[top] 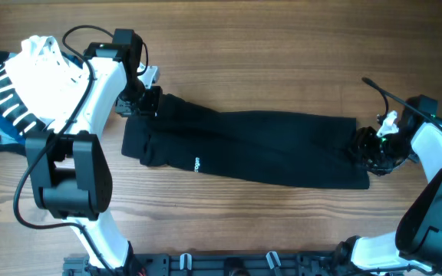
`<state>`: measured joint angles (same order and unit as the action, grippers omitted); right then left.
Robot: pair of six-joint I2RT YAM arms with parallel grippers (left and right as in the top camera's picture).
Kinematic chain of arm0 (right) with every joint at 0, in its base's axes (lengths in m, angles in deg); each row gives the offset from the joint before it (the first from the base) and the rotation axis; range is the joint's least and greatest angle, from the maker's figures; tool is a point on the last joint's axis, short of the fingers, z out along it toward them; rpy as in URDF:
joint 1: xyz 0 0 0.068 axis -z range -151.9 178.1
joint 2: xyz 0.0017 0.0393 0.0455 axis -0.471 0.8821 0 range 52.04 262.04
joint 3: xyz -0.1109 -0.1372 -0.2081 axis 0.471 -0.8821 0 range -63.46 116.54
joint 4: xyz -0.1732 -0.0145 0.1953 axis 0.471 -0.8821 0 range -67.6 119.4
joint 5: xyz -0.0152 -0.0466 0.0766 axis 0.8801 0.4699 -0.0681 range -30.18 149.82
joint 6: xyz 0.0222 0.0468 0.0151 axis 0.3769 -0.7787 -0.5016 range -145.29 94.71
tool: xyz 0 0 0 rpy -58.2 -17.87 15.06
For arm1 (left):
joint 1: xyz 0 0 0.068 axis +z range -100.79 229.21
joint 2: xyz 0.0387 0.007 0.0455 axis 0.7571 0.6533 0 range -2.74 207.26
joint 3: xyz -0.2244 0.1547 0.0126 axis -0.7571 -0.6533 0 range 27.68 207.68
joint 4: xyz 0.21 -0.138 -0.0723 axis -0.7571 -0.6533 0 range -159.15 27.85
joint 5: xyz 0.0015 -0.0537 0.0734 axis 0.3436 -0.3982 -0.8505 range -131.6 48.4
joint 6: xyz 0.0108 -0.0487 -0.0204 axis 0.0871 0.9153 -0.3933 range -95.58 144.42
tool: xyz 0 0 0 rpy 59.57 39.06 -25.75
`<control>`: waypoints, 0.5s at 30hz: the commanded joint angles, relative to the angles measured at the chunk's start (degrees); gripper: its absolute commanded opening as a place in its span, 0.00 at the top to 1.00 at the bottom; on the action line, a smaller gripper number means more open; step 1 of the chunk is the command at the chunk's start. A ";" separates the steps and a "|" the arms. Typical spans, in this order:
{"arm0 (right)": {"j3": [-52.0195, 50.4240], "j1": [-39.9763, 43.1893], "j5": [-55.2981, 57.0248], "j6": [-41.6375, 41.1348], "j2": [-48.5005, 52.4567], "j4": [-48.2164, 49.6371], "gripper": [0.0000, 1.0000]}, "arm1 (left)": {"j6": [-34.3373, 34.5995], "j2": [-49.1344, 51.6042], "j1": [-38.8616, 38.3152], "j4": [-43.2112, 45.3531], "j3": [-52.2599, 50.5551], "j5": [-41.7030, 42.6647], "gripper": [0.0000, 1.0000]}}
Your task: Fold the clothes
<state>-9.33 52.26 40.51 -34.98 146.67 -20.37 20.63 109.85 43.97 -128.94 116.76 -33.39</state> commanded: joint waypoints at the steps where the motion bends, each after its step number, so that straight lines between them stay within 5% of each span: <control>1: -0.31 0.02 -3.43 2.34 -0.35 1.46 0.60 | 0.24 -0.09 0.37 0.37 -0.31 -0.31 0.96; 5: -0.28 0.02 -9.49 6.23 -0.35 2.80 0.68 | 1.25 -0.09 0.37 0.39 -0.31 -0.26 0.96; 7: -0.28 0.02 -10.05 6.45 -0.35 3.26 0.50 | 1.25 -0.09 0.35 0.42 -0.31 -0.09 0.96; 8: -0.28 0.02 -9.68 6.12 -0.35 3.26 0.49 | 1.25 -0.09 0.37 0.42 -0.31 -0.11 0.96; 15: -0.31 0.02 -4.98 3.45 -0.35 7.10 0.56 | 1.25 -0.09 0.37 0.59 -0.31 -0.11 0.96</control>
<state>-9.38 52.26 34.39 -30.80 146.67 -15.17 21.09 109.85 43.97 -128.72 116.76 -33.39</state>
